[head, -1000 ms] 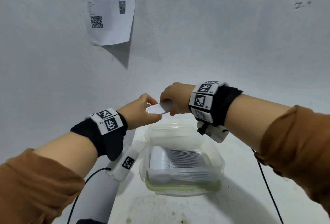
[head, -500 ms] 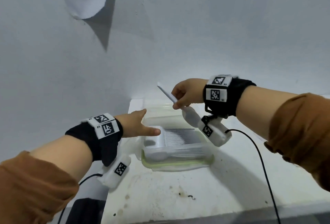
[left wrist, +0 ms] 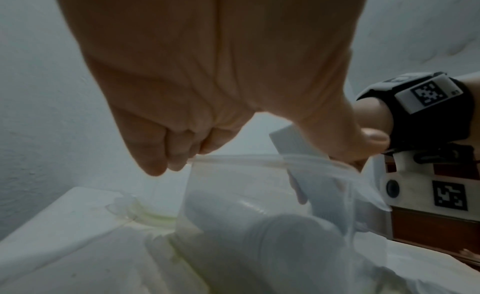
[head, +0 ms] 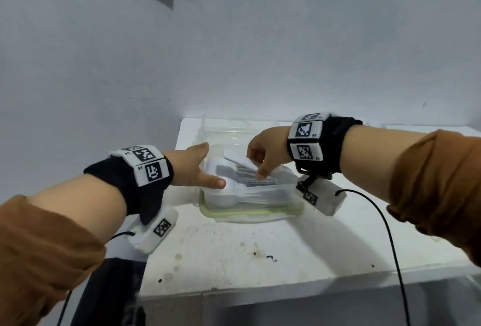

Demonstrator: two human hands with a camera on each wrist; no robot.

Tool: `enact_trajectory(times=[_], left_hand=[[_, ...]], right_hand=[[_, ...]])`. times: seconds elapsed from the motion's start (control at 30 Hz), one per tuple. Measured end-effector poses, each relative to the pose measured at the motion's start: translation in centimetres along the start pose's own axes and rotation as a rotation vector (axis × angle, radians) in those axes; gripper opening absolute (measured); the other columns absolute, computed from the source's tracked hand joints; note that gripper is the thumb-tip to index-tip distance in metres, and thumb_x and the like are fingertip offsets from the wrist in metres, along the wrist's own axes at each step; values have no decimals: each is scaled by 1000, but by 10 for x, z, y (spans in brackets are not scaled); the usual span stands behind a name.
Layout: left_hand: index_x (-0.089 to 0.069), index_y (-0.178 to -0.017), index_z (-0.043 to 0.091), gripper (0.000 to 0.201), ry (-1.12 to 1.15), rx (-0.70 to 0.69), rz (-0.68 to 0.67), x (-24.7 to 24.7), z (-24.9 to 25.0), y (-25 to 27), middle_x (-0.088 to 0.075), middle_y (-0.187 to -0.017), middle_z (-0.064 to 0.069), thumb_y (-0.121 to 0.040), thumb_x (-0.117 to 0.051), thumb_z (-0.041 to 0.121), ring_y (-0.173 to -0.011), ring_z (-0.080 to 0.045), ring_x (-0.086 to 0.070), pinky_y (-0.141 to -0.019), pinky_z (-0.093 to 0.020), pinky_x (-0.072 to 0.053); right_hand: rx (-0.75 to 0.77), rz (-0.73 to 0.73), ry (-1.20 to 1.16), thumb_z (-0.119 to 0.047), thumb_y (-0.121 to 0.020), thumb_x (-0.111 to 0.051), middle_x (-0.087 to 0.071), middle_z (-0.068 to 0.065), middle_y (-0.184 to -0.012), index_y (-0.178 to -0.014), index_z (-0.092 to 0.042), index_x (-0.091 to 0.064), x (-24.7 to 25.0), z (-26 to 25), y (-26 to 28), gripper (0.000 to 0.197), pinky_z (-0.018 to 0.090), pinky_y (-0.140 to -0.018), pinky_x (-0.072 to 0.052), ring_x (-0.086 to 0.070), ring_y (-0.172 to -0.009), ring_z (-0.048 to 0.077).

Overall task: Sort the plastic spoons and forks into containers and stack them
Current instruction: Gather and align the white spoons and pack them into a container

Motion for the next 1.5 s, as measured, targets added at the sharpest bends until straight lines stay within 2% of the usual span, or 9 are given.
enact_trajectory(times=[0.1,0.23,0.4,0.47,0.6,1.0,1.17,1.3,1.5], left_hand=[[5,-150,15,105,8,8,-8,-1,0,4,-7,-159,3,-79,-58,58,-143,-17,-20,-110,-27,-21],[9,-150,16,111,16,5,-16,-2,-1,4,-1,-159,4,-76,-61,61,-144,-16,-15,-112,-27,-18],[10,-150,16,112,41,0,-14,-3,0,6,1,-159,5,-75,-61,60,-145,-16,-13,-113,-28,-16],[10,-150,16,113,46,-5,-12,-4,-2,5,1,-159,4,-75,-61,62,-145,-16,-13,-113,-30,-16],[7,-150,14,113,55,-11,11,-5,-3,4,-4,-159,2,-74,-62,61,-144,-18,-17,-113,-30,-19],[-3,-149,13,109,42,-17,16,-5,-4,2,-17,-157,-2,-73,-63,63,-140,-22,-27,-112,-38,-27],[-5,-148,13,109,31,-4,6,-4,-3,3,-20,-156,-3,-72,-64,63,-139,-23,-29,-111,-38,-29],[-6,-148,10,108,13,-2,13,-2,0,4,-22,-155,-4,-72,-64,62,-138,-23,-30,-111,-38,-29],[3,-150,11,106,-15,-14,13,2,7,7,-13,-158,-3,-78,-53,65,-142,-21,-24,-112,-33,-26]], right_hand=[[5,-72,50,-27,-75,-77,-54,-12,-75,-90,-21,-55,-5,-4,-2,27,20,-65,-42,-52,-79,13],[6,-111,94,-23,-78,-74,-58,-6,-92,-108,-16,-60,-9,-9,-4,34,27,-81,-46,-53,-84,13],[9,-143,181,-23,-80,-71,-66,2,-106,-115,-13,-61,-14,-14,-6,37,22,-69,-44,-52,-84,12],[2,-141,192,-25,-79,-71,-67,4,-112,-114,-13,-62,-15,-15,-8,38,25,-76,-46,-53,-85,12],[-8,-126,169,-26,-78,-73,-68,2,-111,-112,-18,-63,-16,-13,-8,36,29,-88,-48,-59,-89,15],[-46,-133,120,-26,-81,-68,-68,1,-98,-108,-20,-67,-21,-11,-4,28,22,-73,-47,-57,-79,13],[-36,-135,106,-26,-81,-69,-68,0,-110,-110,-23,-67,-20,-12,-2,29,24,-82,-46,-56,-87,13],[-41,-127,93,-26,-80,-71,-66,0,-107,-114,-22,-65,-18,-11,-1,34,22,-77,-46,-59,-92,15],[-39,-107,39,-32,-78,-73,-63,-4,-105,-121,-24,-59,-9,-11,4,45,28,-91,-46,-62,-104,22]])
Point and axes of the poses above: each hand's wrist, its own y-axis away from the middle knuckle, its own x-axis out of the back of the hand, z = x × y, the point moved 4 cm from there along -y, towards the middle knuckle
